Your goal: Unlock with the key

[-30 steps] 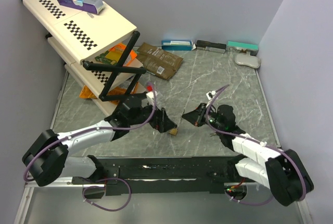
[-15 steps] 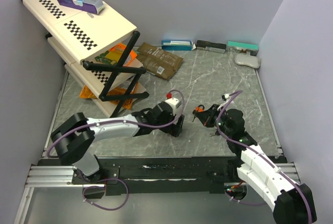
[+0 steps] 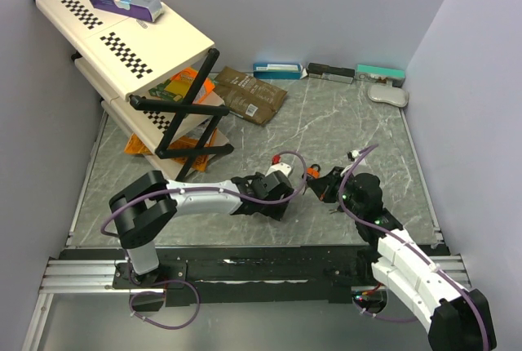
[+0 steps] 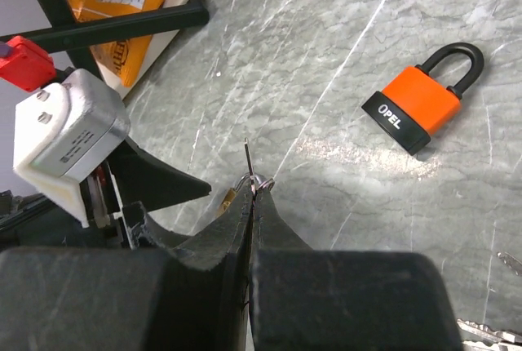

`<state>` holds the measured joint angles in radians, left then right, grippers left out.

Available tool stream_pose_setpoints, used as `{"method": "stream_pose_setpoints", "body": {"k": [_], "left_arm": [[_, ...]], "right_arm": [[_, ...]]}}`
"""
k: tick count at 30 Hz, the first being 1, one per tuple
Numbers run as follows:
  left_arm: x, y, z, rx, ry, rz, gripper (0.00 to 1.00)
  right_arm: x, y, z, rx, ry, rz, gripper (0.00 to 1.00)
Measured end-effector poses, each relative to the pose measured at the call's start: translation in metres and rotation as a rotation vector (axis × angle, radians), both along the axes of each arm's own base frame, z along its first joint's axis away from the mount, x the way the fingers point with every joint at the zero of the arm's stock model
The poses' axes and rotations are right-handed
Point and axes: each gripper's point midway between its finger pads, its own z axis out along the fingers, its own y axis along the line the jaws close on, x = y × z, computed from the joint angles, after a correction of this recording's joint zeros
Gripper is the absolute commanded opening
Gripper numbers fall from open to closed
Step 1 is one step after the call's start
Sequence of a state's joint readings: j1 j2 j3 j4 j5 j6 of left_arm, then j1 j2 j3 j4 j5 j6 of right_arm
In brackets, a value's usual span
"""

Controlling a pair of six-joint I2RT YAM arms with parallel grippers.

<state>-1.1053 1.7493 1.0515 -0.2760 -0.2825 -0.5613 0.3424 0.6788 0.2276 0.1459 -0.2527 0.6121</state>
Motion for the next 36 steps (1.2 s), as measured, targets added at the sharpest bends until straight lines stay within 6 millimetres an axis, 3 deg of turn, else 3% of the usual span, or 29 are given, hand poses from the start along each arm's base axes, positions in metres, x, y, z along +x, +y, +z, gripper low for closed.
{"method": "stream_pose_setpoints", "body": {"k": [8, 22, 29, 31, 35, 36], "left_arm": [[0.001, 0.003, -0.014, 0.044, 0.012, 0.013, 0.66], [0.009, -0.003, -0.015, 0.055, -0.004, 0.026, 0.55], [0.018, -0.007, -0.016, 0.067, -0.031, 0.048, 0.29], [0.019, -0.007, -0.016, 0.067, -0.035, 0.057, 0.25], [0.02, -0.008, -0.016, 0.056, -0.035, 0.064, 0.02], [0.022, -0.009, -0.016, 0.044, -0.035, 0.068, 0.01]], "right_arm": [[-0.002, 0.0, 0.001, 0.007, -0.006, 0.001, 0.0], [-0.002, 0.0, 0.001, 0.016, -0.001, -0.001, 0.0], [-0.002, 0.0, 0.001, 0.016, 0.001, -0.001, 0.0], [-0.002, 0.0, 0.001, 0.015, 0.0, -0.002, 0.0], [-0.003, -0.001, -0.002, -0.001, 0.004, 0.003, 0.0], [-0.004, -0.001, -0.003, -0.003, 0.007, 0.005, 0.0]]}}
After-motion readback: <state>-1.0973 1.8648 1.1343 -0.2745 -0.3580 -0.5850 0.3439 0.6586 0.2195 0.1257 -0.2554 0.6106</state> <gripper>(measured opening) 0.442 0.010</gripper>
